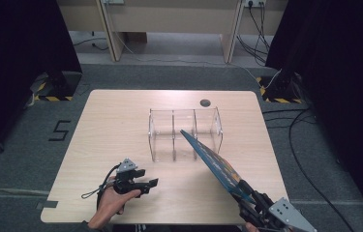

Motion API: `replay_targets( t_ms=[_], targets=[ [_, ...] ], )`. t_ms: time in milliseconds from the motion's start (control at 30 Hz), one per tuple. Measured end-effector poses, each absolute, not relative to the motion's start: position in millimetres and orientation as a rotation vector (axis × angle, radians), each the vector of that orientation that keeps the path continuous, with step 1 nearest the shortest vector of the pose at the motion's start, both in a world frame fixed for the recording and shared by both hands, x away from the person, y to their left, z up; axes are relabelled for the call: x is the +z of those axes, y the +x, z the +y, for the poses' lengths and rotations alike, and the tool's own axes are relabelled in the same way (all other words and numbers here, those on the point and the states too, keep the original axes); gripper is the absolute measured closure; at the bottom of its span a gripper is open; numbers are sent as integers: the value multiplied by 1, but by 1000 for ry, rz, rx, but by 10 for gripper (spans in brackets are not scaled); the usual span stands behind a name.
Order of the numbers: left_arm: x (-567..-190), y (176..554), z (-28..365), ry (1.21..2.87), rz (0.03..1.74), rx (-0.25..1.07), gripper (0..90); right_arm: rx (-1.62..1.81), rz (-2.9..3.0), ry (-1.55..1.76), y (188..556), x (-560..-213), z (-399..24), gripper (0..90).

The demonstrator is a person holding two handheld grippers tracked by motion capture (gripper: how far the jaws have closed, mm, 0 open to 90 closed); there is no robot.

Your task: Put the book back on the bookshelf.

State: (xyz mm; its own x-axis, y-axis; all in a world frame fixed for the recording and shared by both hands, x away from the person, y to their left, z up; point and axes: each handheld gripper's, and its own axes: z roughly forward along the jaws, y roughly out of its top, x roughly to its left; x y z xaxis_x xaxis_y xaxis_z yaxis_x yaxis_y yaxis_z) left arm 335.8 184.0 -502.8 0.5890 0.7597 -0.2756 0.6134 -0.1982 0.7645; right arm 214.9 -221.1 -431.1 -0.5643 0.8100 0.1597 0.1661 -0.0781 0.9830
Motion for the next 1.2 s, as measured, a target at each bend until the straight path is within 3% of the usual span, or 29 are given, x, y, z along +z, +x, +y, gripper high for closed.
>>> replay_targets(
  t_ms=[700, 1200],
  targets=[
    [-505, 347, 205, 1986, 1133, 276, 258, 1802, 1561, 1208, 216, -432, -255, 654],
    [-507, 348, 207, 2011, 1129, 276, 258, 1664, 1498, 1167, 213, -433, -279, 770]
  ],
)
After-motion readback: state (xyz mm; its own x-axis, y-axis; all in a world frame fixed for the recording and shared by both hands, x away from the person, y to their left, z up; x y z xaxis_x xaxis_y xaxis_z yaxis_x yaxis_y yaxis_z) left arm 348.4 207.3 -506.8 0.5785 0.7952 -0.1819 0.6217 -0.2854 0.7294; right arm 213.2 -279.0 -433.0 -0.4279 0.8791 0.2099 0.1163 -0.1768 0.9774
